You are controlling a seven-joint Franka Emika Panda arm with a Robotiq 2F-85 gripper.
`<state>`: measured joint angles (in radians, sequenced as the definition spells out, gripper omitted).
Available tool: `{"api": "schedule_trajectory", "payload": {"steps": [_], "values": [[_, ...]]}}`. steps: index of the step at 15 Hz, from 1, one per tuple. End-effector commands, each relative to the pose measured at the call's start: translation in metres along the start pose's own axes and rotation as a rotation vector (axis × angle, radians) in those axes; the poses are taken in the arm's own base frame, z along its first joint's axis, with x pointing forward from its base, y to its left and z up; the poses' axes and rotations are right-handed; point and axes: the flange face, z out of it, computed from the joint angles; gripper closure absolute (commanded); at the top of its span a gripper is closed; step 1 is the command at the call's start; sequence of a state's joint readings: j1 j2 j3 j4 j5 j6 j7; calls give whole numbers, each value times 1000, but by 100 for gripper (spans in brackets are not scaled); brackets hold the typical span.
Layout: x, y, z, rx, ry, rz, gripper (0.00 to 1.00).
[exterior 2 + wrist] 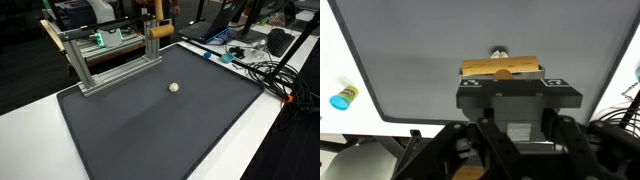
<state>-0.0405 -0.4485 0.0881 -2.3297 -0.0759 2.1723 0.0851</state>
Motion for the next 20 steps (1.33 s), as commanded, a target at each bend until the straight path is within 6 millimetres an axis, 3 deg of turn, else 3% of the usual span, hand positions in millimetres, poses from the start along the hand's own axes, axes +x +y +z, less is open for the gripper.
{"api": "schedule_trajectory", "payload": {"steps": [1, 4, 10, 11, 14, 20], "values": [[14, -5, 5, -2, -23, -6, 54], [34, -11, 20, 1, -53, -11, 54], [36, -10, 18, 0, -53, -11, 54], [36, -10, 18, 0, -53, -11, 79], [51, -2, 37, 11, -88, 22, 79], [93, 9, 98, 29, -163, 32, 79]]}}
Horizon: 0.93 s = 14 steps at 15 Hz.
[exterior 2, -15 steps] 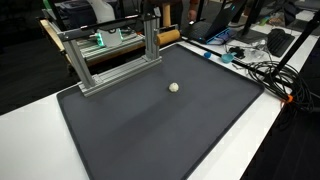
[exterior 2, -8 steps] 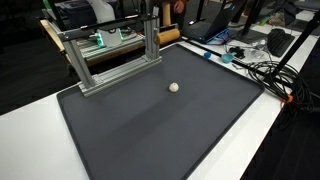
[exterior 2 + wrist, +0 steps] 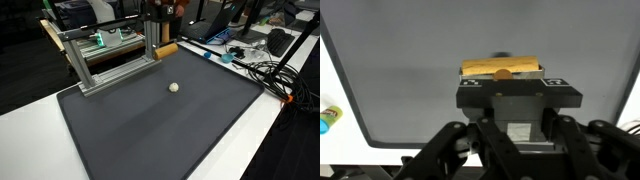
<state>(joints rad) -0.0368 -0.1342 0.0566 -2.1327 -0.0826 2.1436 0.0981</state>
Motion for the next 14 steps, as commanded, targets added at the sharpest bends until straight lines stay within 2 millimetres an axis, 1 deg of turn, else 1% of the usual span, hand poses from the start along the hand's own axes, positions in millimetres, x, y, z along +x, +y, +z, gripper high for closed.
{"api": "schedule_trajectory", "payload": {"steps": [1, 2, 3, 4, 5, 7, 8, 9, 14], "values": [[40, -1, 21, 27, -32, -1, 79], [43, -2, 28, 36, -60, -12, 79], [25, 0, 27, 9, -38, -1, 79], [29, -1, 35, 10, -48, -3, 54], [30, -1, 40, 10, -56, -4, 54], [30, -2, 40, 10, -57, -4, 54], [29, -2, 39, 10, -55, -4, 79], [32, -4, 41, 17, -50, 8, 79], [52, -18, 71, 36, -60, 106, 79]]}}
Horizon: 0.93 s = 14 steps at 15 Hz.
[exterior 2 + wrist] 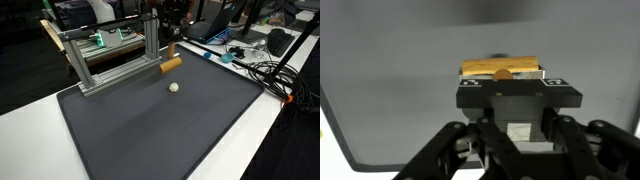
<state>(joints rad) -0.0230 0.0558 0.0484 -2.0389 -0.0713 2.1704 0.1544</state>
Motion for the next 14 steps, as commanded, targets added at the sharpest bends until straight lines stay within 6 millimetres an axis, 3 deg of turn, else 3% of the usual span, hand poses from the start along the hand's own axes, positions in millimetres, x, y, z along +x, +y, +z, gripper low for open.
{"api": "schedule_trajectory", "payload": {"steps": [1, 8, 14], "values": [[21, -11, 12, 18, 16, 69, 79], [43, -25, 40, -4, -1, 116, 79], [57, -14, 64, -21, -37, 155, 79]]}}
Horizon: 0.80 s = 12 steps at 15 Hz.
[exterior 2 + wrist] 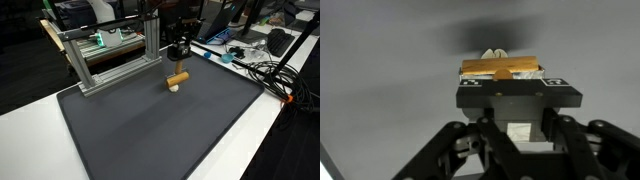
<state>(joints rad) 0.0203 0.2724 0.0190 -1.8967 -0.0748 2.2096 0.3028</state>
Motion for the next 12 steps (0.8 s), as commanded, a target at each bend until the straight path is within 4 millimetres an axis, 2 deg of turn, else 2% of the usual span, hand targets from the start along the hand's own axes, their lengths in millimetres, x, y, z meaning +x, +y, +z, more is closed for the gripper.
{"api": "schedule_trajectory", "payload": {"steps": [1, 8, 12], "values": [[14, 3, 5, -17, -13, 28, 79], [23, -5, 34, -27, -84, 6, 79], [35, -6, 49, -28, -85, 17, 79]]}}
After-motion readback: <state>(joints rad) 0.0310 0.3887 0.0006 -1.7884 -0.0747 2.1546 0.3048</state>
